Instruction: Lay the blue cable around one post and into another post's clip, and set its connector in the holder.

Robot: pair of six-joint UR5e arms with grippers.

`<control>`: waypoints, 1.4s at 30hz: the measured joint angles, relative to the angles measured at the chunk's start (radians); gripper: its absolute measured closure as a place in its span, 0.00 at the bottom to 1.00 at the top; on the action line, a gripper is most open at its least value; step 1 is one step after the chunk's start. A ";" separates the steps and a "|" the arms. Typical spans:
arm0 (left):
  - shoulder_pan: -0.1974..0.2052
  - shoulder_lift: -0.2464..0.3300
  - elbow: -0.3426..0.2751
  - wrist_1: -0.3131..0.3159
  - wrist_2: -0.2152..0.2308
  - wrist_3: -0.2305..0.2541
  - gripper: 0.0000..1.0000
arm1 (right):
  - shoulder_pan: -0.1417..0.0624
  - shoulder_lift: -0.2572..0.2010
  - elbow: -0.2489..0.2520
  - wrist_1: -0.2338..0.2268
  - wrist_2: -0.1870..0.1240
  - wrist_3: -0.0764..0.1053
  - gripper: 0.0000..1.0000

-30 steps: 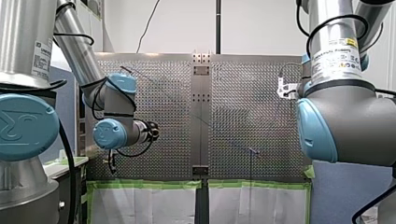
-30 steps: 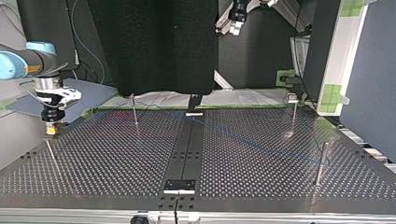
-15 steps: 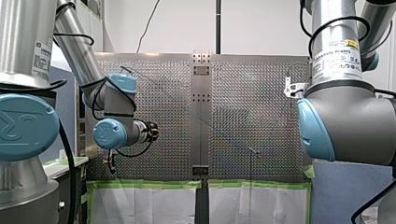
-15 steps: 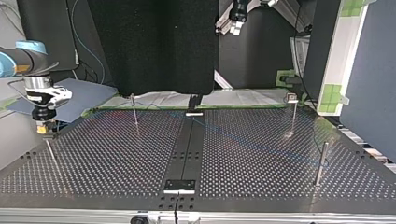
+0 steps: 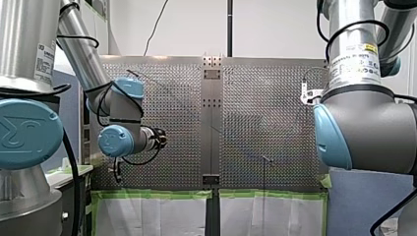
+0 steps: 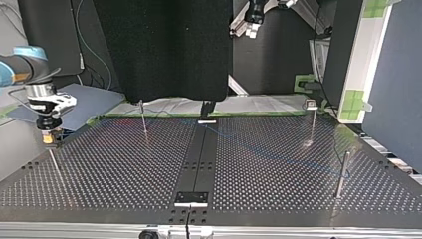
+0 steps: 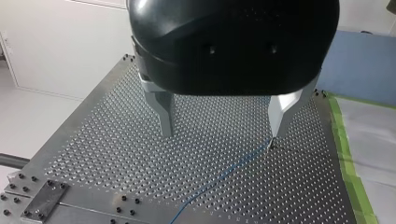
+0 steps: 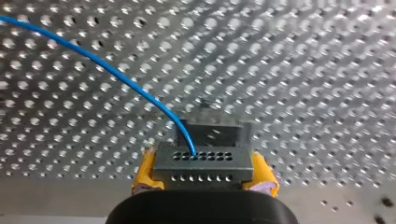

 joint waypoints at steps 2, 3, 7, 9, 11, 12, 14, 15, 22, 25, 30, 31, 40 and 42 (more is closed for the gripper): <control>0.001 0.000 0.000 0.000 0.000 0.000 0.00 | 0.000 0.006 -0.004 0.004 -0.002 -0.005 1.00; 0.002 0.000 0.000 0.000 0.000 0.001 0.00 | 0.000 0.007 -0.005 0.005 -0.004 -0.007 1.00; 0.003 0.000 0.001 0.000 0.000 0.001 0.00 | -0.003 0.010 -0.007 0.003 -0.018 -0.007 1.00; 0.004 0.000 0.001 0.000 0.000 0.001 0.00 | -0.003 0.011 -0.008 -0.002 -0.030 -0.004 1.00; 0.004 0.000 0.002 0.000 0.000 0.001 0.00 | -0.004 0.012 -0.009 -0.008 -0.041 0.001 1.00; 0.004 0.000 0.002 0.000 0.000 0.001 0.00 | -0.004 0.012 -0.009 -0.010 -0.046 0.004 1.00; 0.004 0.000 0.002 -0.002 0.000 0.002 0.00 | -0.005 0.012 -0.011 -0.013 -0.057 0.008 1.00; 0.004 0.000 0.002 -0.002 0.000 0.002 0.00 | -0.005 0.012 -0.012 -0.014 -0.063 0.009 1.00; 0.005 0.000 0.003 -0.009 0.000 0.002 0.00 | -0.009 0.013 -0.015 -0.014 -0.092 0.013 1.00; 0.005 0.000 0.004 -0.010 0.000 0.003 0.00 | -0.011 0.013 -0.017 -0.012 -0.094 0.016 1.00; 0.005 0.000 0.005 -0.011 0.000 0.003 0.00 | -0.018 0.013 -0.029 -0.005 -0.096 0.031 1.00; 0.005 0.000 0.005 -0.011 0.000 0.003 0.00 | -0.019 0.013 -0.031 -0.003 -0.096 0.033 1.00; 0.005 0.000 0.007 -0.015 0.000 0.003 0.00 | -0.024 0.016 -0.042 0.005 -0.096 0.046 1.00; 0.005 0.000 0.008 -0.015 0.000 0.004 0.00 | -0.024 0.018 -0.042 0.005 -0.096 0.048 1.00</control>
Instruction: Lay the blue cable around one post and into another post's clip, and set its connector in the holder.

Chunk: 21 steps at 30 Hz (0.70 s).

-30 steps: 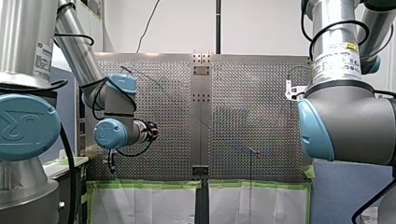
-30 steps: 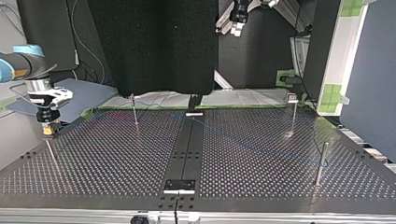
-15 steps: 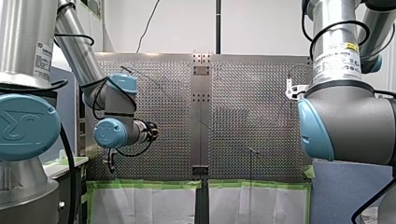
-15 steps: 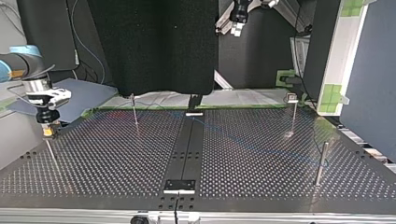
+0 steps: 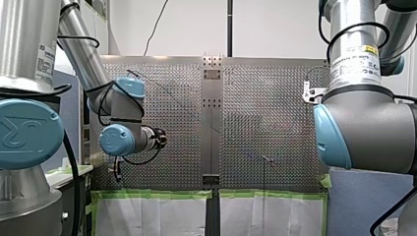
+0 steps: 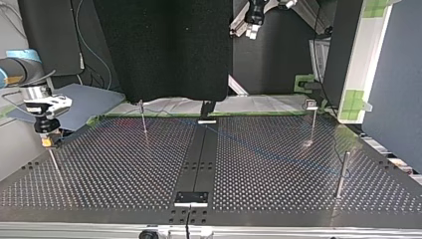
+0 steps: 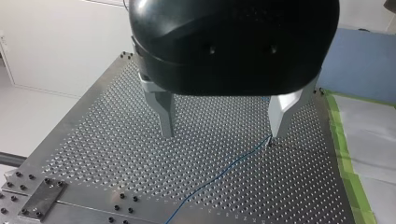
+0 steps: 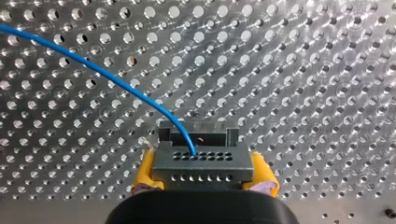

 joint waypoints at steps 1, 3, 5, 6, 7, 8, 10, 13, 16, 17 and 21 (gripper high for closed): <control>0.000 0.000 0.000 0.000 0.000 0.000 0.00 | 0.000 0.001 0.000 0.000 0.000 0.000 1.00; 0.000 0.000 0.000 0.000 0.000 0.000 0.00 | 0.001 0.009 -0.001 0.001 0.000 0.000 1.00; 0.000 0.000 0.000 0.000 0.000 0.000 0.00 | 0.003 0.020 -0.003 0.002 0.000 -0.002 1.00; 0.000 0.000 0.000 0.000 0.000 0.000 0.00 | 0.004 0.024 -0.003 0.003 0.001 -0.005 1.00; 0.000 0.000 0.000 0.000 0.000 0.000 0.00 | 0.005 0.027 -0.003 0.003 0.001 -0.007 1.00; 0.000 0.000 0.000 -0.001 0.000 0.000 0.00 | 0.006 0.029 -0.005 0.004 0.001 -0.010 1.00; 0.000 0.000 0.000 -0.001 0.000 0.000 0.00 | 0.008 0.031 -0.009 0.005 0.001 -0.012 1.00; 0.000 0.000 0.000 -0.001 0.000 0.000 0.00 | 0.011 0.033 -0.019 0.009 0.001 -0.013 1.00; 0.000 0.000 0.000 -0.001 0.000 0.001 0.00 | 0.014 0.033 -0.028 0.016 0.000 -0.014 1.00; 0.000 0.000 0.000 -0.001 -0.001 0.000 0.00 | 0.016 0.033 -0.031 0.018 -0.001 -0.014 1.00; 0.000 0.000 0.000 -0.001 -0.001 0.000 0.00 | 0.018 0.033 -0.037 0.021 -0.001 -0.014 1.00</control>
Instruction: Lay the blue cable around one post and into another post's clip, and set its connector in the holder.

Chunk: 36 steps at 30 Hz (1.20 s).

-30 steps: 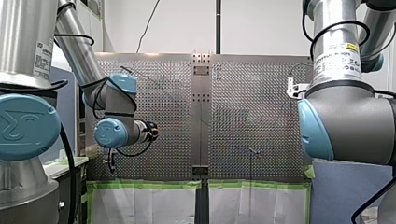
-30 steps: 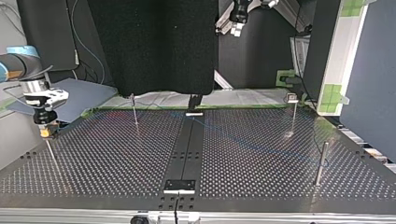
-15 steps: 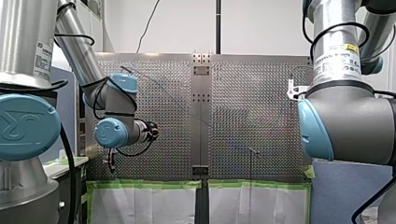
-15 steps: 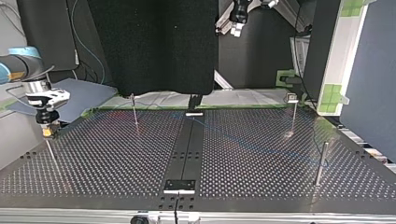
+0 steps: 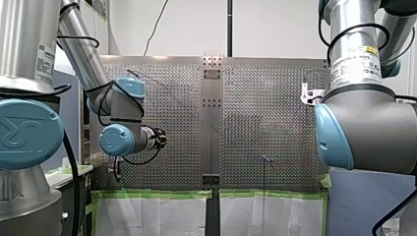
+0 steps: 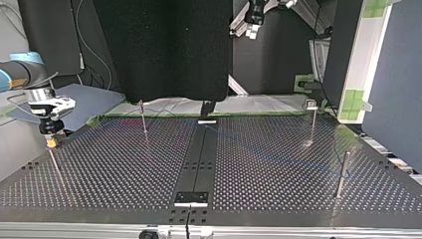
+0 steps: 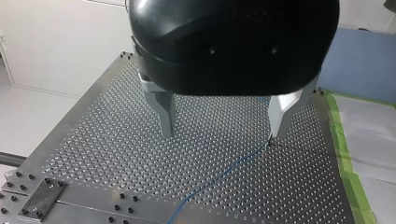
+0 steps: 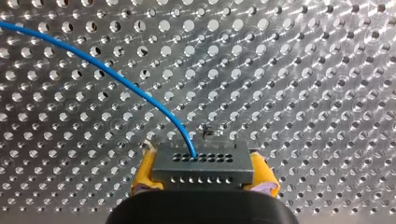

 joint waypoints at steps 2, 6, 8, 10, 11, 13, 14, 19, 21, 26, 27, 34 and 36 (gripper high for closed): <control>0.000 0.000 0.000 0.000 0.000 0.000 0.00 | 0.001 0.000 -0.006 0.003 0.000 0.000 1.00; 0.001 0.000 0.000 0.000 0.000 0.000 0.00 | 0.003 0.000 -0.017 0.008 0.000 0.002 1.00; 0.001 0.000 0.000 0.000 0.000 0.000 0.00 | 0.004 0.001 -0.021 0.010 0.000 0.004 1.00; 0.001 0.000 0.000 0.001 0.000 0.000 0.00 | 0.004 0.002 -0.025 0.015 -0.001 0.005 1.00; 0.001 0.000 0.000 0.001 -0.001 0.000 0.00 | 0.004 0.002 -0.028 0.023 0.000 0.005 1.00; 0.001 0.000 0.000 0.001 -0.001 0.000 0.00 | 0.004 0.002 -0.031 0.031 0.000 0.005 1.00; 0.002 0.000 0.000 0.001 -0.001 0.000 0.00 | 0.004 0.002 -0.031 0.035 0.000 0.005 1.00; 0.002 0.000 0.000 0.001 -0.001 0.000 0.00 | 0.004 0.001 -0.030 0.067 0.000 0.005 1.00; 0.003 0.000 0.000 0.001 -0.001 0.000 0.00 | 0.004 0.005 -0.028 0.073 0.000 0.005 1.00; 0.003 0.000 0.000 0.002 -0.001 0.000 0.00 | 0.004 0.006 -0.028 0.074 0.000 0.005 0.96; 0.003 0.000 0.000 0.002 -0.001 0.000 0.00 | 0.004 0.006 -0.029 0.075 0.000 0.005 0.96; 0.005 0.000 0.000 0.003 -0.001 0.000 0.00 | 0.004 0.006 -0.029 0.074 0.000 0.005 0.79; 0.006 0.000 0.000 0.003 -0.001 0.000 0.00 | 0.004 0.006 -0.029 0.074 0.000 0.005 0.79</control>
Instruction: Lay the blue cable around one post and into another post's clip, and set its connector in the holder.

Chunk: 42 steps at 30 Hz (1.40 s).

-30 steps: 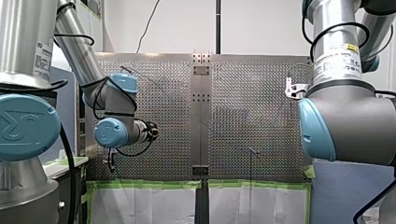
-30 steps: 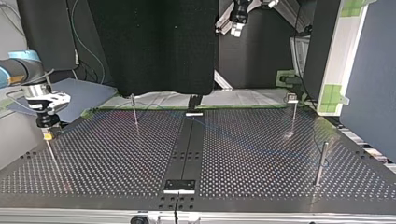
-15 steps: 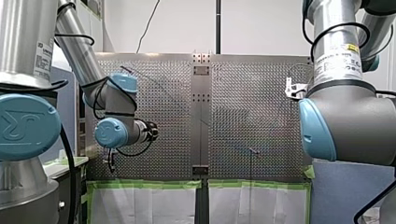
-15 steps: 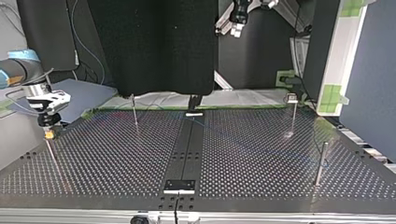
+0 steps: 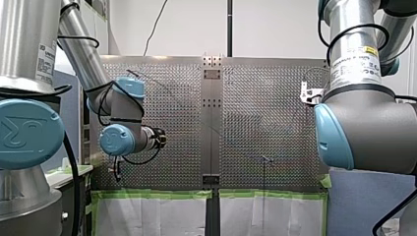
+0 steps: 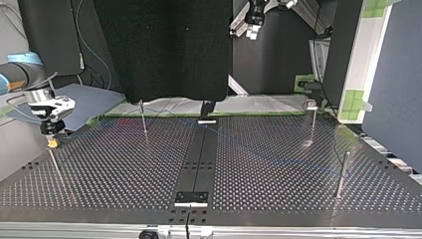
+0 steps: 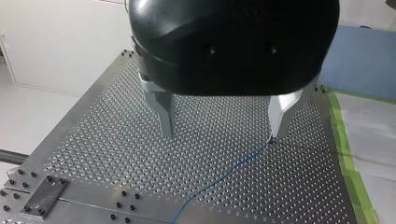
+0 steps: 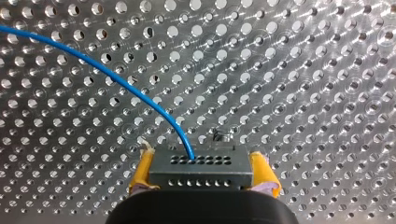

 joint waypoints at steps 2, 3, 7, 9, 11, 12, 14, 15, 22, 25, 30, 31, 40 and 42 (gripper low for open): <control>0.001 0.000 0.000 0.000 0.000 0.000 0.00 | 0.000 0.000 0.000 0.000 0.000 0.000 0.72; 0.001 0.000 0.000 0.000 0.000 0.000 0.00 | 0.000 0.000 0.000 0.000 0.000 0.000 0.72; 0.002 0.000 0.000 0.001 0.002 0.000 0.00 | 0.000 0.000 0.000 0.000 0.000 0.000 0.25; 0.003 0.000 0.000 0.001 0.002 0.000 0.00 | 0.000 0.000 0.000 0.000 0.000 0.000 0.13; 0.003 0.000 0.000 0.001 0.001 0.000 0.00 | 0.000 0.000 0.000 -0.001 0.000 0.000 0.02; 0.003 0.000 0.000 0.000 0.001 0.000 0.00 | 0.000 0.000 -0.001 -0.001 0.000 0.000 0.02; 0.003 0.000 0.000 0.000 0.000 0.000 0.00 | 0.000 -0.001 -0.001 -0.001 0.000 0.000 0.02; 0.003 0.000 0.000 0.000 0.000 0.001 0.00 | 0.000 -0.001 -0.001 -0.001 0.000 0.000 0.02; 0.003 0.000 0.000 0.006 0.005 0.015 0.00 | 0.000 0.000 0.000 0.000 0.000 0.000 0.02; 0.003 -0.001 0.000 0.011 0.011 0.019 0.00 | 0.000 0.000 0.000 0.000 0.000 0.000 0.02; 0.004 -0.001 0.000 0.012 0.015 0.023 0.00 | 0.000 0.000 0.000 0.000 0.000 0.000 0.02; 0.004 -0.001 0.000 0.012 0.015 0.023 0.00 | 0.000 0.000 0.000 0.000 0.000 0.000 0.02; 0.004 -0.001 0.000 0.012 0.015 0.023 0.00 | 0.000 0.000 0.000 0.000 0.000 0.000 0.02; 0.004 -0.001 0.000 0.012 0.015 0.023 0.00 | 0.000 0.000 0.000 0.000 0.000 0.000 0.02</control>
